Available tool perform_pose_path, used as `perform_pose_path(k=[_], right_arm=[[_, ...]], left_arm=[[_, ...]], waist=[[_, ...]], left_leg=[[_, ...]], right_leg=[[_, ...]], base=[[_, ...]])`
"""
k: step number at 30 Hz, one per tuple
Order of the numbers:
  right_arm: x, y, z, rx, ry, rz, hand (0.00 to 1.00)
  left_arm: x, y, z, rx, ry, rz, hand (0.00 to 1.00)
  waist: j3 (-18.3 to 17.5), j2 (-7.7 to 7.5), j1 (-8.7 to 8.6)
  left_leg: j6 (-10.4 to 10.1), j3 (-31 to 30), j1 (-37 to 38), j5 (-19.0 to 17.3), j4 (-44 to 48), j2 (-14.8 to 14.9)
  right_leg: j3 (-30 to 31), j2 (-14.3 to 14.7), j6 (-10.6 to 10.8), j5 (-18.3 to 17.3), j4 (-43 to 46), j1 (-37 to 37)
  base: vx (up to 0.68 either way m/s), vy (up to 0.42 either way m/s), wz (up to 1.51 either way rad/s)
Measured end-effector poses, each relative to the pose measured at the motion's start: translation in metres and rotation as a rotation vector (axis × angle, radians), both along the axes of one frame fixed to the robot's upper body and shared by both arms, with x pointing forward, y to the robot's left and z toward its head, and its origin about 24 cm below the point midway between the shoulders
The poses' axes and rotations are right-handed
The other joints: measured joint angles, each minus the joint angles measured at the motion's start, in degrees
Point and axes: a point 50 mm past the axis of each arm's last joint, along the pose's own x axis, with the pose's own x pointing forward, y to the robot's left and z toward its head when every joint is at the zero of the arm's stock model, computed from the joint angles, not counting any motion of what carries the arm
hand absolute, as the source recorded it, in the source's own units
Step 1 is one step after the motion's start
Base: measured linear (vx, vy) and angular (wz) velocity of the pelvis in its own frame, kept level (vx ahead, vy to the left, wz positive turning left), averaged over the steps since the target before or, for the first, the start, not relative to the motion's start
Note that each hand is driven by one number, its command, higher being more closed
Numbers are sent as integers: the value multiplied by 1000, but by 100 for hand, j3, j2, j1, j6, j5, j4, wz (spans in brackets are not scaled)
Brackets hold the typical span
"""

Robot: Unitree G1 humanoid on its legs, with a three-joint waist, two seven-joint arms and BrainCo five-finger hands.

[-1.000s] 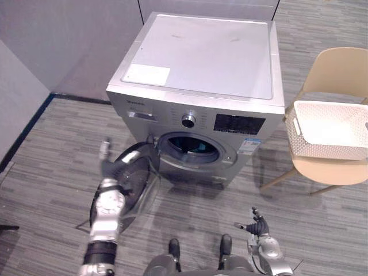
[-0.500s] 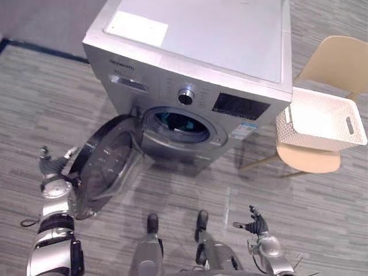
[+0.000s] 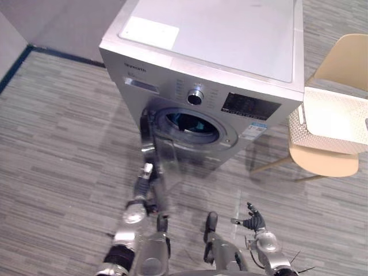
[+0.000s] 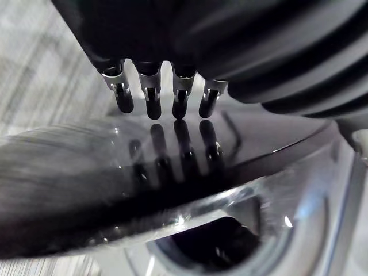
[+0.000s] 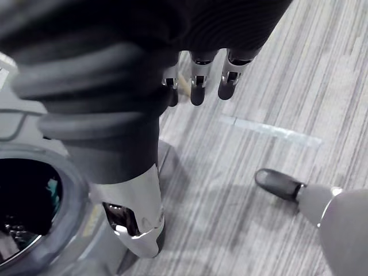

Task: Pick up the laundry basket with both hands and put the clothes into the washing machine.

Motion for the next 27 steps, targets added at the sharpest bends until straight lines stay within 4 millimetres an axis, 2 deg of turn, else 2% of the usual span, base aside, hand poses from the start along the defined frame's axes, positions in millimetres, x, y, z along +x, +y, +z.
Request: perform_pose_path(k=[1, 2, 3, 4, 6, 7, 9, 10, 11, 12, 14, 16, 18, 20, 21, 23, 24, 25, 27], right_arm=[[0, 0, 0, 0, 3, 3, 0], [0, 0, 0, 4, 4, 11, 0], [2, 2, 1, 5, -1, 23, 0], [3, 4, 1, 5, -3, 35, 0], [8, 7, 5, -4, -23, 62, 0], [10, 6, 6, -6, -29, 65, 0], [20, 0, 13, -31, -64, 73, 0], [23, -2, 16, -39, -73, 75, 0], [30, -8, 21, -59, -92, 80, 0], [34, -11, 24, -70, -104, 81, 0], [37, -13, 26, -77, -114, 78, 0], [31, -15, 23, -80, -97, 73, 0], [35, -6, 27, -56, -132, 80, 0], [36, -2, 27, -43, -140, 81, 0], [33, -1, 26, -40, -138, 78, 0], [28, -2, 23, -37, -125, 70, 0], [21, -2, 19, -36, -108, 57, 0], [19, -2, 18, -34, -101, 48, 0], [6, -2, 11, -28, -72, 22, 0]], left_arm=[[1, -8, 3, -9, -13, -41, 0], [4, -25, 12, -31, -49, -113, 0], [14, -39, 25, -54, -96, -164, 0], [19, -43, 31, -60, -118, -178, 0], [49, -56, 63, -78, -222, -198, 0], [57, -56, 71, -75, -244, -195, 0], [92, -38, 94, -20, -291, -97, 0], [101, -30, 98, -5, -290, -60, 0], [119, -8, 107, 40, -276, 34, 0], [129, 9, 113, 98, -267, 86, 0], [138, 26, 125, 182, -291, 107, 0], [138, 26, 129, 226, -324, 91, 0], [139, 29, 137, 241, -363, 101, 0], [132, 31, 126, 237, -346, 105, 0], [124, 26, 121, 213, -364, 90, 0], [106, 16, 107, 167, -370, 65, 0], [89, 8, 92, 137, -351, 43, 0], [82, 7, 84, 129, -330, 41, 0], [39, 14, 37, 94, -180, 68, 0]], waist=[[-41, 36, -6], [-137, 114, -33], [-177, 171, -98], [-186, 185, -124], [-184, 197, -223], [-181, 205, -269], [-169, 223, -460], [-165, 227, -493], [-117, 241, -632], [-44, 243, -748], [106, 238, -777], [153, 276, -755], [201, 251, -745], [208, 259, -752], [207, 259, -747], [203, 269, -747], [202, 283, -742], [203, 285, -742], [188, 314, -670]], left_leg=[[4, 31, 28, -4, -6, -4], [11, 72, 77, -10, -43, -18], [11, 126, 172, -8, -106, -27], [11, 166, 207, -8, -118, -27], [9, 427, 315, -12, -179, -12], [9, 482, 315, -12, -183, -6], [43, 808, 214, -42, -171, 32], [45, 877, 162, -44, -166, 65], [62, 1035, 25, -57, -126, 75], [63, 1096, -77, -59, -88, 88], [63, 1134, -120, -59, -73, 111], [51, 1121, -282, -61, 17, 177], [-28, 1091, -375, -35, 2, 210], [-93, 1027, -375, 8, -85, 211], [-118, 977, -371, 25, -126, 220], [-150, 859, -350, 60, -187, 225], [-142, 703, -298, 89, -191, 226], [-143, 635, -261, 90, -198, 223], [-144, 288, -72, 90, -206, 221]], right_leg=[[11, -7, 4, -10, 8, 18], [37, -23, 7, -37, 41, 23], [72, -30, -4, -47, 48, 64], [105, -27, -8, -50, 54, 67], [365, 12, -19, -42, 81, -9], [414, 22, -29, -34, 96, -54], [759, 76, -44, 60, 103, -350], [838, 85, -50, 111, 92, -444], [997, 81, -42, 253, -18, -597], [1054, 82, -39, 362, -137, -648], [1114, 108, -55, 480, -290, -650], [1079, 141, -79, 529, -359, -715], [1016, 176, -116, 554, -369, -806], [984, 192, -135, 539, -370, -819], [947, 209, -160, 513, -370, -813], [826, 218, -111, 466, -369, -764], [661, 225, -154, 426, -369, -634], [598, 232, -156, 397, -368, -563], [236, 250, -167, 211, -337, -184]], base=[[97, 48, -4], [99, 42, -8], [72, 39, -12], [47, 39, -31], [7, 29, -52], [-38, 18, -63], [-60, 6, -75], [-65, -29, -78], [-50, -28, -61], [-76, -42, -48], [-53, -43, -15], [-43, -56, 4], [-77, -88, 4], [-52, -67, 7], [-14, -51, 13], [29, -31, 30], [61, -12, 43], [98, -3, 61], [113, 3, 75]])
